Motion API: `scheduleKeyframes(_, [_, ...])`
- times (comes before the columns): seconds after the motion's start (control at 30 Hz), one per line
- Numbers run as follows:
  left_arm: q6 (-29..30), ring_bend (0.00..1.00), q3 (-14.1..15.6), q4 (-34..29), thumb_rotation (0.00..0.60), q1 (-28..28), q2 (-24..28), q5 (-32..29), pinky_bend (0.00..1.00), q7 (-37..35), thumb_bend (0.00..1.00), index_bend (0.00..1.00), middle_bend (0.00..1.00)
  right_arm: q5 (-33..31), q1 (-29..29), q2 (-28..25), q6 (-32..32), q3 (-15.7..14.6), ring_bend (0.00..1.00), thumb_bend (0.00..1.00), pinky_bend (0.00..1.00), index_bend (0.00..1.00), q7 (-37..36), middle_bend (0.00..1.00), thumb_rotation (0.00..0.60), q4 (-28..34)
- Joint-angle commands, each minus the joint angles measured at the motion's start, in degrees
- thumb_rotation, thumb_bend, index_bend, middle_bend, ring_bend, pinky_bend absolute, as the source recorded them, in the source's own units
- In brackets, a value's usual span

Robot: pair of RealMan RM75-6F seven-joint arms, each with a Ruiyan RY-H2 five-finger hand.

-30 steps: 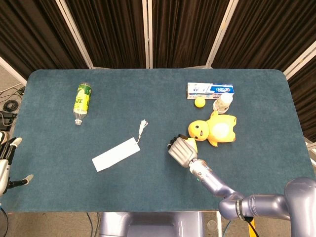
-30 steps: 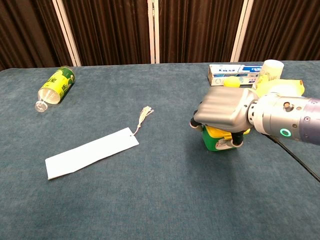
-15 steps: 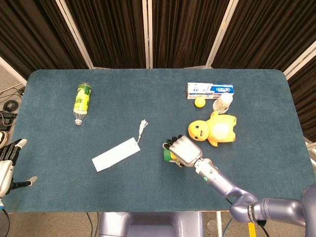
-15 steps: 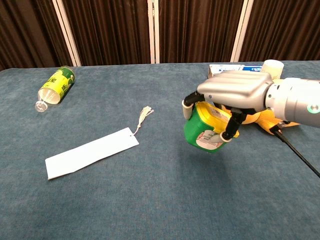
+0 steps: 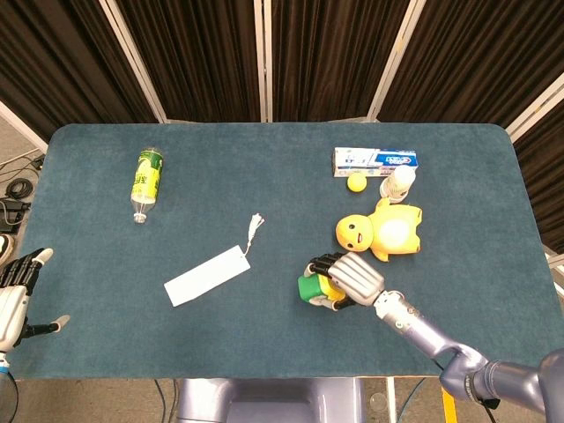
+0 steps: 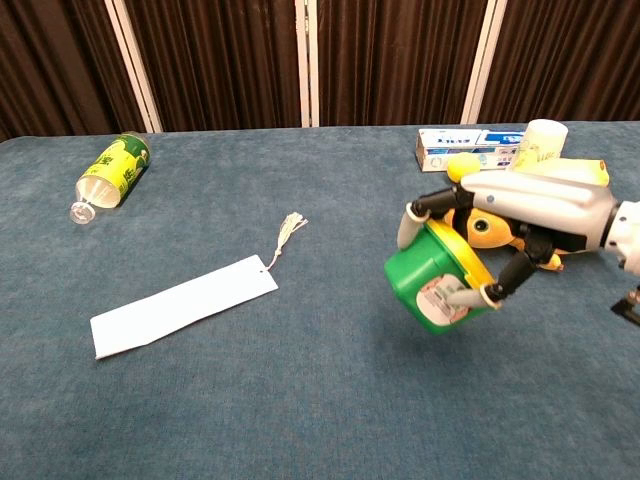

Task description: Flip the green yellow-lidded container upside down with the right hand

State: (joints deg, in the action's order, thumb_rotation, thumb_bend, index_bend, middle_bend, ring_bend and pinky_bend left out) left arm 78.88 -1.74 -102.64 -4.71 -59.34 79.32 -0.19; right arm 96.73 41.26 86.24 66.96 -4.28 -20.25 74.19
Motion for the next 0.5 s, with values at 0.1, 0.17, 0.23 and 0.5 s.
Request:
scheduleKeyframes(0.1, [0.2, 0.0, 0.1, -0.1, 0.6, 0.1, 0.1, 0.2, 0.0, -0.1, 0.0, 0.0, 0.0, 0.4, -0.7, 0.6, -0.3, -0.8, 0.47, 0.39, 0.64, 0.44, -1.0, 0.48, 0.6, -0.8])
scheduleKeyframes(0.17, [0.2, 0.0, 0.1, -0.1, 0.6, 0.1, 0.1, 0.3, 0.0, -0.2, 0.0, 0.0, 0.0, 0.2, -1.1, 0.6, -0.7, -1.1, 0.45, 0.36, 0.63, 0.42, -1.4, 0.46, 0.6, -1.0])
scheduleKeyframes(0.23, [0.3, 0.0, 0.2, -0.1, 0.6, 0.1, 0.1, 0.4, 0.0, -0.2, 0.0, 0.0, 0.0, 0.2, -1.3, 0.6, -1.1, -1.4, 0.41, 0.29, 0.59, 0.38, -1.8, 0.42, 0.6, -1.1])
scheduleKeyframes(0.5, [0.6, 0.0, 0.4, -0.4, 0.6, 0.2, 0.2, 0.8, 0.0, 0.0, 0.0, 0.0, 0.0, 0.8, -0.8, -2.1, -4.4, -3.4, 0.13, 0.02, 0.32, 0.09, -4.4, 0.12, 0.6, 0.7])
